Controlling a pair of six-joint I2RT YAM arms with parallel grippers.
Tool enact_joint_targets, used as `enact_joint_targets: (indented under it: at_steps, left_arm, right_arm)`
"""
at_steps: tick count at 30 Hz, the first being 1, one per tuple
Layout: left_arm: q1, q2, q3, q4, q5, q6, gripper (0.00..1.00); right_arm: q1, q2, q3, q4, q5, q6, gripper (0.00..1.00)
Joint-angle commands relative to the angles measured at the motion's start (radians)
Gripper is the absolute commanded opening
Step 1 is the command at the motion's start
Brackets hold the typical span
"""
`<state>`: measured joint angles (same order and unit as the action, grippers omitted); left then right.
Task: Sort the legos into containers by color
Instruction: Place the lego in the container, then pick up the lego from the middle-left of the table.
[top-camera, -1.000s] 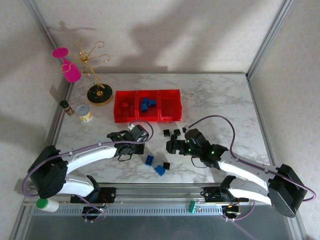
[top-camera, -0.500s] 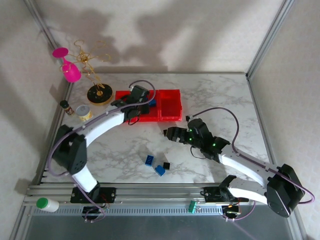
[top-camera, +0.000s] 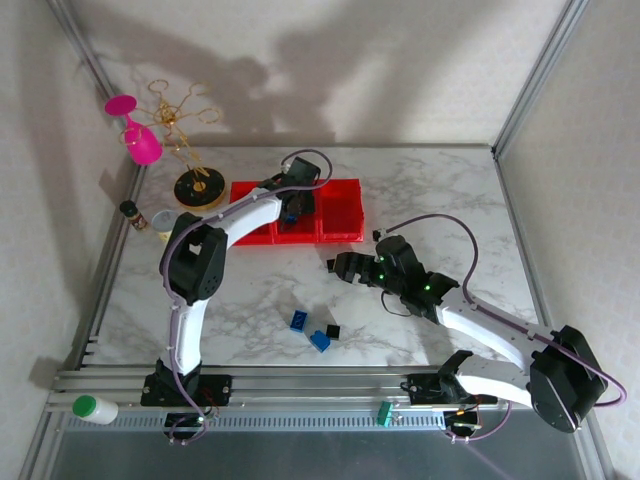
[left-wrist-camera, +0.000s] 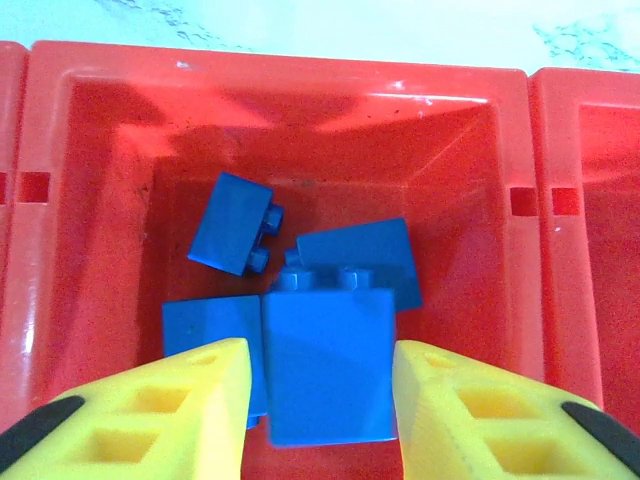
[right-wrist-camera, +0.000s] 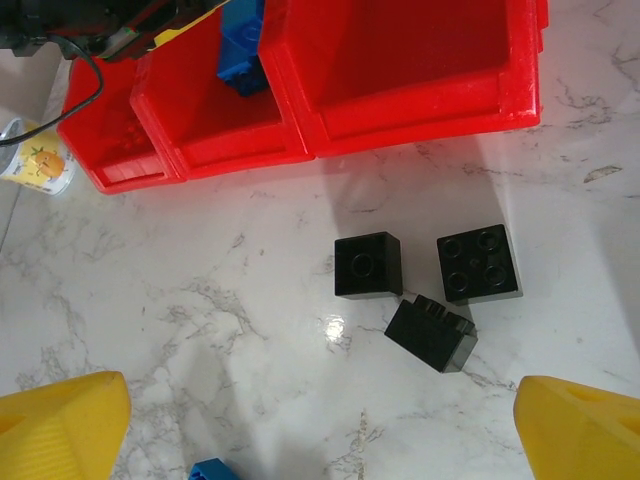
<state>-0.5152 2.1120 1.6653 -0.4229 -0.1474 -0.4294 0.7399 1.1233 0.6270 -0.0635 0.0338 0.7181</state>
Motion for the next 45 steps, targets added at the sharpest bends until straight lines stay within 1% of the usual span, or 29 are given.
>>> enact_joint_targets:
  at_steps: [1, 4, 6, 9, 15, 20, 23, 25, 31, 37, 41, 45]
  left_arm:
    - [0.005, -0.040, 0.026, -0.037, -0.024, 0.026, 0.46]
    - [0.006, -0.091, 0.001, -0.036, -0.031, 0.033, 0.48]
    - [0.004, -0.131, -0.015, -0.046, -0.015, 0.034, 0.48]
    - [0.000, -0.223, -0.087, -0.016, 0.021, 0.024, 0.49]
    - [-0.018, -0.429, -0.285, 0.029, 0.053, -0.001, 0.51]
    - [-0.050, -0.601, -0.479, 0.032, 0.063, -0.027, 0.54]
    - [-0.082, -0.685, -0.580, 0.010, 0.061, -0.047, 0.57]
    - [-0.120, -0.731, -0.640, -0.006, 0.059, -0.062, 0.58]
    - [-0.237, -0.793, -0.769, -0.057, 0.092, -0.127, 0.62]
    - [-0.363, -0.815, -0.857, -0.091, 0.095, -0.204, 0.66]
    - [-0.427, -0.797, -0.899, -0.070, 0.120, -0.252, 0.68]
    - [-0.488, -0.739, -0.910, -0.032, 0.126, -0.287, 0.69]
  right_arm:
    - [-0.008, 0.000, 0.018, 0.011, 0.014, -0.016, 0.99]
    - [-0.008, 0.002, 0.013, 0.024, 0.005, -0.020, 0.99]
    - [-0.007, 0.003, 0.013, 0.033, -0.001, -0.024, 0.99]
    - [-0.007, 0.012, 0.013, 0.041, -0.022, -0.035, 0.99]
    - [-0.001, 0.027, 0.009, 0.043, -0.051, -0.053, 0.99]
    - [0.031, 0.044, 0.012, 0.009, -0.037, -0.084, 0.99]
    - [0.052, 0.044, -0.003, 0.002, -0.033, -0.089, 0.99]
    - [0.068, 0.045, -0.014, -0.001, -0.036, -0.086, 0.99]
    - [0.127, 0.052, -0.054, -0.016, -0.012, -0.058, 0.99]
    - [0.135, 0.004, -0.132, -0.016, -0.002, -0.010, 0.99]
    - [0.135, -0.033, -0.166, -0.034, 0.018, 0.007, 0.99]
    - [0.135, -0.049, -0.179, -0.046, 0.039, 0.020, 0.99]
